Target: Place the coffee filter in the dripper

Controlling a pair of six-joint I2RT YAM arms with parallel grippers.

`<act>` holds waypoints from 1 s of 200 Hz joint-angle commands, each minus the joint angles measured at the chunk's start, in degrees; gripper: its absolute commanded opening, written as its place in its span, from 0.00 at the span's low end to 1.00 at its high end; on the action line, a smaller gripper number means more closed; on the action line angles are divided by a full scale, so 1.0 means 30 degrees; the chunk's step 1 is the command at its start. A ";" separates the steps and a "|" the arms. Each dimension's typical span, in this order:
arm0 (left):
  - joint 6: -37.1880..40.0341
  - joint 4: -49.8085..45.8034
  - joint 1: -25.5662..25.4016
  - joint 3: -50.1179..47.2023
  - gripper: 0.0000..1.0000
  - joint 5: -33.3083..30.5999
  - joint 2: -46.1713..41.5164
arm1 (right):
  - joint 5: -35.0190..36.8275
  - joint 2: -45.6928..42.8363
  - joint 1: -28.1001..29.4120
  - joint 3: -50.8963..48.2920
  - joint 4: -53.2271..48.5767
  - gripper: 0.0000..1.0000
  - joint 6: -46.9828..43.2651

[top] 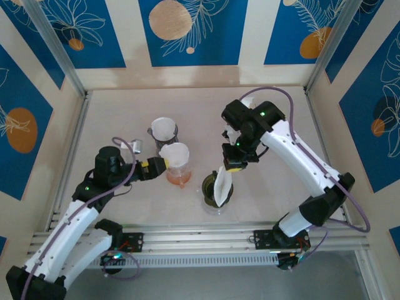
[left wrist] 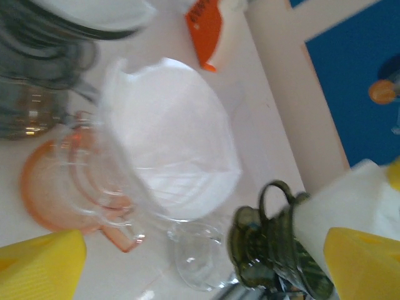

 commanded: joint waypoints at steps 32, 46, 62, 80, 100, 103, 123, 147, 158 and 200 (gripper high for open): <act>0.1823 0.0507 -0.4960 0.2176 0.98 -0.1448 0.1938 | 0.2425 0.1533 0.1605 0.1277 -0.0027 0.00 -0.0014; 0.1874 0.0925 -0.5834 0.2308 0.98 -0.1423 0.2398 | 0.2714 0.1711 0.1839 0.1006 0.0434 0.00 0.0045; 0.2187 0.1084 -0.6602 0.2582 0.99 -0.1466 0.2817 | 0.2851 0.1711 0.2079 0.0626 0.0951 0.00 0.0105; 0.2612 0.1155 -0.7468 0.2905 1.00 -0.1720 0.3195 | 0.2367 0.1581 0.2399 0.0275 0.1792 0.02 0.0263; 0.2558 0.1005 -0.7753 0.2973 1.00 -0.2089 0.3480 | 0.2310 0.1187 0.2887 0.0046 0.2654 0.15 0.0345; 0.2511 0.1018 -0.7756 0.2944 0.99 -0.2119 0.3504 | 0.2381 0.1125 0.2940 0.0013 0.2736 0.16 0.0373; 0.2194 0.1250 -0.7734 0.2722 0.97 -0.2087 0.3617 | 0.3134 0.0475 0.3259 -0.0456 0.3270 0.21 0.0437; 0.1844 0.1614 -0.7731 0.2642 0.97 -0.1745 0.3802 | 0.4078 -0.0896 0.3554 -0.1628 0.4485 0.34 0.0772; 0.1734 0.1662 -0.7754 0.2676 0.97 -0.1749 0.3833 | 0.4492 -0.1649 0.3671 -0.2315 0.5125 0.41 0.0929; 0.1530 0.1919 -0.7771 0.2819 0.96 -0.1329 0.4260 | 0.5597 -0.4472 0.4330 -0.5315 0.7244 0.54 0.2105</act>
